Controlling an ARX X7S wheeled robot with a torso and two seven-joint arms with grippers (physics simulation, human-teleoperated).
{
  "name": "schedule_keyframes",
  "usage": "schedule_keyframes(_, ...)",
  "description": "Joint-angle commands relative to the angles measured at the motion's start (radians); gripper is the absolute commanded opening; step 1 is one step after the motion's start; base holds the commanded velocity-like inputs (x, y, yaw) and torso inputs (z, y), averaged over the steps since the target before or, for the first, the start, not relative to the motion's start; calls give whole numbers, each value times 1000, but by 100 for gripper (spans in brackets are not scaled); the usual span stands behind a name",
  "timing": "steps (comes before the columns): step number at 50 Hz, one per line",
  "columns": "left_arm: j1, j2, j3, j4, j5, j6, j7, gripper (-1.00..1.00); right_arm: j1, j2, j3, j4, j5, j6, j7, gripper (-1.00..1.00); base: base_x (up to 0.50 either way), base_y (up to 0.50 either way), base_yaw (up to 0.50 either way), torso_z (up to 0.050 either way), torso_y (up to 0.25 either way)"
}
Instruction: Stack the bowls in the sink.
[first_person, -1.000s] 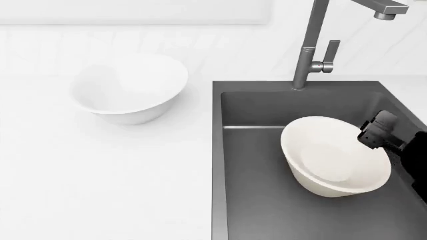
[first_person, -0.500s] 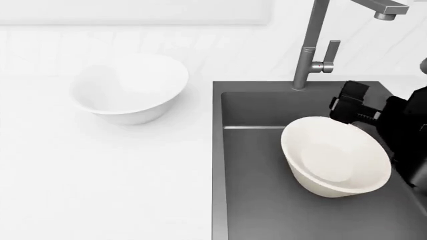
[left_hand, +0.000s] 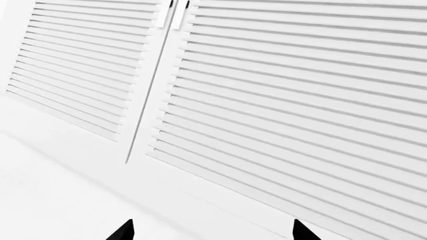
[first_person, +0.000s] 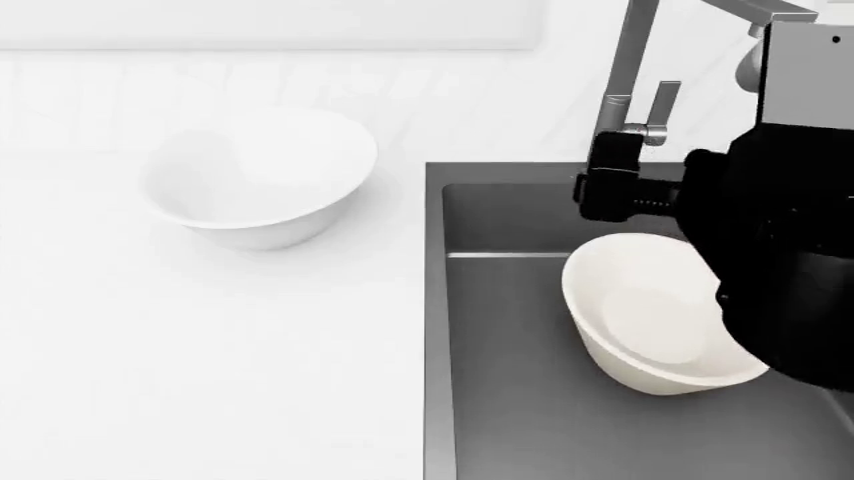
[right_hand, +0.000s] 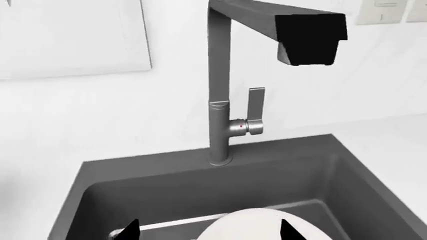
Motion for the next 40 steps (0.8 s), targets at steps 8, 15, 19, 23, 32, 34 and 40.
schedule_keyframes(8, 5, -3, -2, -1, 1, 3, 4, 100, 78, -133, 8, -23, 5, 58, 0, 100, 0, 0, 0, 0, 0)
schedule_keyframes(15, 0, -4, 3, -4, 1, 3, 5, 100, 100, -180, 11, -3, -1, 68, -16, 100, 0, 0, 0, 0, 0)
schedule_keyframes(19, 11, -4, -5, -2, 3, 5, 7, 100, 118, -207, 21, 6, -3, 71, -36, 100, 0, 0, 0, 0, 0)
schedule_keyframes(23, 10, -3, -3, -3, 4, 5, 8, 100, 130, -244, 24, 24, -5, 75, -63, 100, 0, 0, 0, 0, 0)
schedule_keyframes(32, 31, 2, -14, 1, 8, 10, 10, 100, 155, -339, 23, 132, -32, 89, -153, 100, 0, 0, 0, 0, 0)
schedule_keyframes(34, 32, 3, -14, 2, 7, 10, 9, 100, 164, -359, 25, 161, -38, 89, -167, 100, 0, 0, 0, 0, 0)
schedule_keyframes(40, 45, 4, -22, 6, 6, 12, 7, 100, 167, -415, 23, 253, -53, 89, -237, 100, 0, 0, 0, 0, 0)
